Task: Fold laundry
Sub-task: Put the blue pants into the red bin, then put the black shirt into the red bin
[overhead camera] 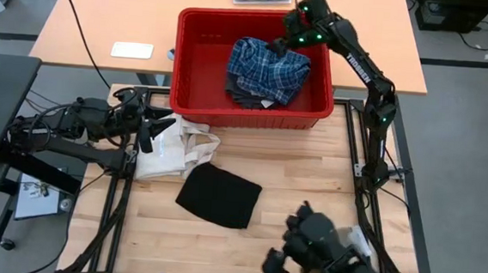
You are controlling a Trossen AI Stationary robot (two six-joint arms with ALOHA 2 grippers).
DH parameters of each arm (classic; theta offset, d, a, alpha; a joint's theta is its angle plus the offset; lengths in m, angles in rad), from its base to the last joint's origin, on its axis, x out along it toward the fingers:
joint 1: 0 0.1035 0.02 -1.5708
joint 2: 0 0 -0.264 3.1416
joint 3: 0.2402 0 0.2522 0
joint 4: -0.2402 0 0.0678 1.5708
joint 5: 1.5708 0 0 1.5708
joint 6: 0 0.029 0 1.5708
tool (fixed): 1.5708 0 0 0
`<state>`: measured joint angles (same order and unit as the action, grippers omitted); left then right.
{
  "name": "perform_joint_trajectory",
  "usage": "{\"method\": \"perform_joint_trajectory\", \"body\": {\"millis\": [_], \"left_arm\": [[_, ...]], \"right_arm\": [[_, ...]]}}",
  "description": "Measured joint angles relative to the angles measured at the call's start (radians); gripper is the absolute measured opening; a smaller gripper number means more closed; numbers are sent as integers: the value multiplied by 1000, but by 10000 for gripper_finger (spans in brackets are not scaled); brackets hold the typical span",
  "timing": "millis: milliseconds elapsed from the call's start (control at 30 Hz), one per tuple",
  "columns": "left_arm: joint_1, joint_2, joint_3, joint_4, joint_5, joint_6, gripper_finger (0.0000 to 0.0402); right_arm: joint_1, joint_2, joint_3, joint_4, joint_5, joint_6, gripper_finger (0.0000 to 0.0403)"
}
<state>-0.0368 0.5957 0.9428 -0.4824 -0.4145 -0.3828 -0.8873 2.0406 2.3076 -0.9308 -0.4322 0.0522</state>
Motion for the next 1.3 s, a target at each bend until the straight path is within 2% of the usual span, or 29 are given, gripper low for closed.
{"method": "perform_joint_trajectory", "body": {"millis": [133, 233, 400, 567, 700, 867, 1067, 1167, 1300], "left_arm": [[0, 0, 0, 0, 0, 1, 178], [0, 5, 0, 0, 0, 1, 178], [0, 7, 0, -3, 0, -19, 178], [0, 7, 0, -8, -10, -49, 178], [0, 14, 0, -7, -28, -52, 178], [0, 21, 0, -7, -30, -52, 178], [0, 34, 0, -16, -6, -52, 178], [0, 44, 0, -51, 57, -54, 178], [0, 55, 0, -132, 149, -80, 178]], "right_arm": [[44, 17, -39, 239, 90, -47, 286], [61, 17, -153, 450, 150, -40, 283], [49, 18, -395, 707, 188, 50, 272], [32, 20, -642, 874, 258, 18, 257], [32, 21, -771, 940, 248, -43, 248], [21, 20, -720, 926, 149, 15, 240], [30, -25, -501, 909, 102, 76, 238], [54, -46, -361, 824, 52, 81, 237], [142, -50, -157, 596, -45, 68, 237]]}}
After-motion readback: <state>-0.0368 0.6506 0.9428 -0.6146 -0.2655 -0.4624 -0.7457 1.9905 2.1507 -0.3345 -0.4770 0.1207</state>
